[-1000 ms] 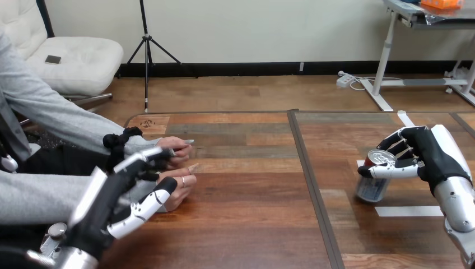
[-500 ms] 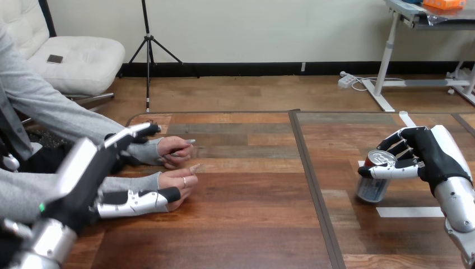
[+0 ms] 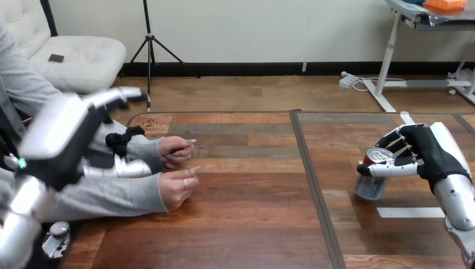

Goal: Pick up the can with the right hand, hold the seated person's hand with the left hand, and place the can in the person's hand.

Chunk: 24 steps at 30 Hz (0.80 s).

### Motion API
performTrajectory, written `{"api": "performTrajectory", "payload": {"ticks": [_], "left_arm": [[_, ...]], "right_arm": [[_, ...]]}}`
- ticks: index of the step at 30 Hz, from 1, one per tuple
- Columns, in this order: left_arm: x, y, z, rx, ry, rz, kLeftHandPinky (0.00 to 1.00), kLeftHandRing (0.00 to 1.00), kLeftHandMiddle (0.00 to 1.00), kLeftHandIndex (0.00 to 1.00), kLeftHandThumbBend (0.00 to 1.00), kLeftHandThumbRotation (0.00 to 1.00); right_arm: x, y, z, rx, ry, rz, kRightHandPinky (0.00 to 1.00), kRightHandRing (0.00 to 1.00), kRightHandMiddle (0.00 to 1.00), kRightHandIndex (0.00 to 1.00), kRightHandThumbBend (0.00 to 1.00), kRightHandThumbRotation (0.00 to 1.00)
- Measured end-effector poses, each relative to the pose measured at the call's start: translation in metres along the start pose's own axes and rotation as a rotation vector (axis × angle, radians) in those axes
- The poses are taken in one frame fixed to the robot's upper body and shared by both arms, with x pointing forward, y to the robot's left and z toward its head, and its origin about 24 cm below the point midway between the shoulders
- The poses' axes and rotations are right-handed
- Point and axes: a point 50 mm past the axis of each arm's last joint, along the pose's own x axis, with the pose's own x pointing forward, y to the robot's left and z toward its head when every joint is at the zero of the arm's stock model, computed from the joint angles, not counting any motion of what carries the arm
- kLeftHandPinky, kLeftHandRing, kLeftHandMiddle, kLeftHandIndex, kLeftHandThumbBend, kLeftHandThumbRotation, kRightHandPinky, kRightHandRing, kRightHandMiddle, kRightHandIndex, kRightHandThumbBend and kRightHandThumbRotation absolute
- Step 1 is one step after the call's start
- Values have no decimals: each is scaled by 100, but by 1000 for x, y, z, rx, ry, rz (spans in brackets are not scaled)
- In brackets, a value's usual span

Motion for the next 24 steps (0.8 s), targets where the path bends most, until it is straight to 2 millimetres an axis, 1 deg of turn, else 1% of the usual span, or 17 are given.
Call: {"api": "performTrajectory", "payload": {"ticks": [6,11,16,24], "left_arm": [[12,9,1,68,-31,13,60,75,79,78,100,38],[18,9,0,111,-45,-1,62,75,79,79,100,39],[22,3,-2,147,-42,-54,64,76,79,79,100,42],[23,-13,-6,151,-24,-177,67,76,80,79,100,39]], "right_arm": [[0,0,1,0,-11,0,34,38,42,44,83,0],[0,0,1,7,-13,2,35,39,43,44,83,0],[0,0,1,7,-13,3,36,40,43,44,82,0],[0,0,1,6,-13,5,36,41,44,44,82,0]]}}
